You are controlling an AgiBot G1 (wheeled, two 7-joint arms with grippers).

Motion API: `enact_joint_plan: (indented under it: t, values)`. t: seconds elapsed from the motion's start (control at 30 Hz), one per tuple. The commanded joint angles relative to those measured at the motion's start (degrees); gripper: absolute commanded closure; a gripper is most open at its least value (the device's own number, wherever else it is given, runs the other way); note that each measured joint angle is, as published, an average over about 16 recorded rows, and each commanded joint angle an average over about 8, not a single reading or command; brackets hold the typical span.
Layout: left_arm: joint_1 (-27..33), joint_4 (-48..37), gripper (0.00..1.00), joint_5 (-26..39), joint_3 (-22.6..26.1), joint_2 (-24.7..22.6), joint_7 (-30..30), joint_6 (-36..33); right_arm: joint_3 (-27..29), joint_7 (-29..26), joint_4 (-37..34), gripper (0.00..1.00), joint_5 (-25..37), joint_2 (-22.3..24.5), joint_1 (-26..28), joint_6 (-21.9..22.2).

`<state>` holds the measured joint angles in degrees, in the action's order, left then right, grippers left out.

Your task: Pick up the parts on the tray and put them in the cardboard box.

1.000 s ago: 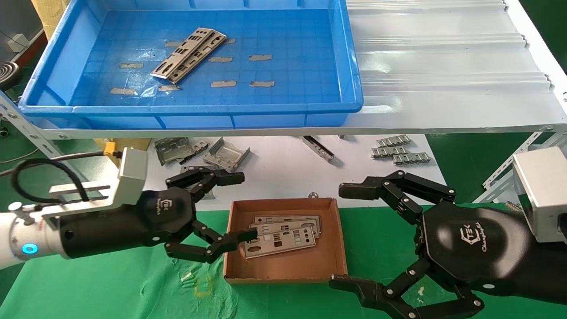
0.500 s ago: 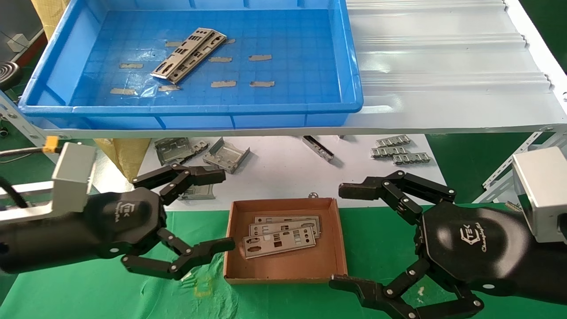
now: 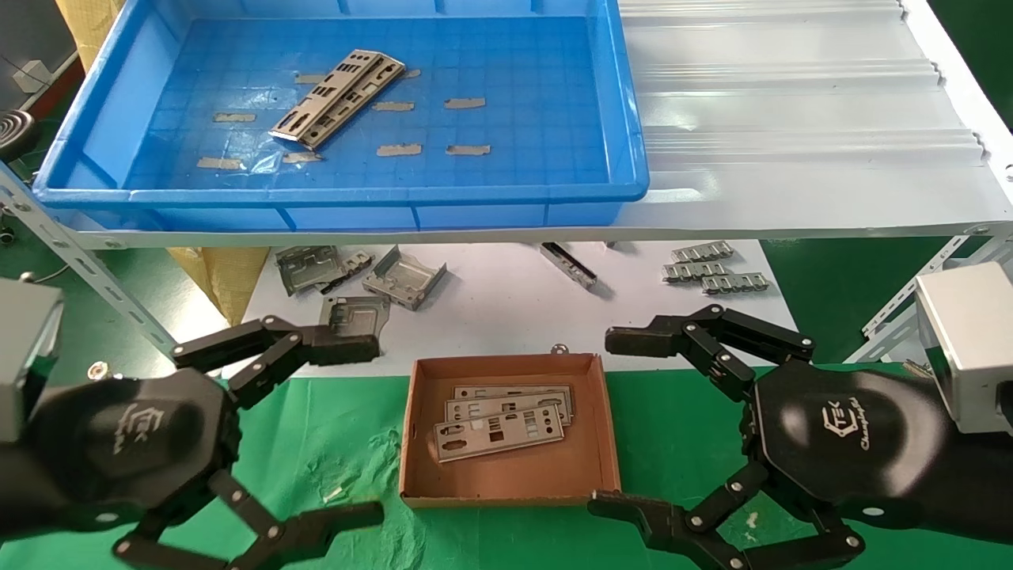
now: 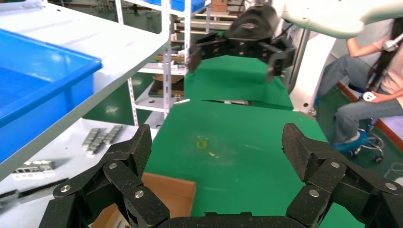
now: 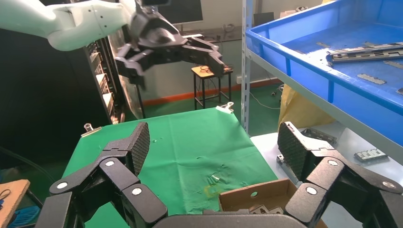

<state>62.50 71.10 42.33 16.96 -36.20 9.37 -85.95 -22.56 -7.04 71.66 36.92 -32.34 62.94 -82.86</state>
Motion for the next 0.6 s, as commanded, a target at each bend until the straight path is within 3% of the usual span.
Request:
enact_joint_plan:
  t: [0.03, 0.6]
  values:
    - [-0.9, 2.4, 0.00, -0.4, -0.9, 1.1, 1.2, 0.2, 0.0, 0.0, 0.0, 0.00, 0.0, 0.0, 0.0, 0.0]
    - [-1.3, 3.4, 0.00, -0.8, -1.3, 1.6, 1.7, 0.4, 0.0, 0.0, 0.0, 0.00, 0.0, 0.0, 0.0, 0.0]
